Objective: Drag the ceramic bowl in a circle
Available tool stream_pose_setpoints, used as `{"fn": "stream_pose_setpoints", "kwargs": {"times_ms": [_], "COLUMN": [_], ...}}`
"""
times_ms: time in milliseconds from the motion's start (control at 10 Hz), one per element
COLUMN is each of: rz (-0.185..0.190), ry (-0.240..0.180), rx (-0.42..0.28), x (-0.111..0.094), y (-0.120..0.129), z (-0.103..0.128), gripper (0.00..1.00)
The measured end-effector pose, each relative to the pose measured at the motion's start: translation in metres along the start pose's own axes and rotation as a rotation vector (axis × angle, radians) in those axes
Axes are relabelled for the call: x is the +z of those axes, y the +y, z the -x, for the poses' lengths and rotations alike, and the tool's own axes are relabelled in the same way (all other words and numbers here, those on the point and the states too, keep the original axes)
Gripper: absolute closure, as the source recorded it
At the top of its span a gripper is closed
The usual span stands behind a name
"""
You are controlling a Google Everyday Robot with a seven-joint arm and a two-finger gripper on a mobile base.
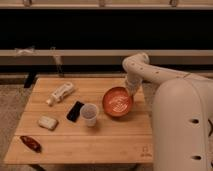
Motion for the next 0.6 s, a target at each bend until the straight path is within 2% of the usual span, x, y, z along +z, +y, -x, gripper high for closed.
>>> {"fn": "stream_pose_setpoints", "kwargs": {"times_ms": [200, 300, 600], "rz": [0.015, 0.022, 0.026], "ry": [-0.013, -0.017, -0.031], "rx": [-0.039, -0.053, -0.100], "x": [-0.002, -0.003, -0.005], "y": [0.018, 0.024, 0.041], "z": [0.012, 0.014, 0.022], "gripper": [0.25, 0.21, 0.20]}}
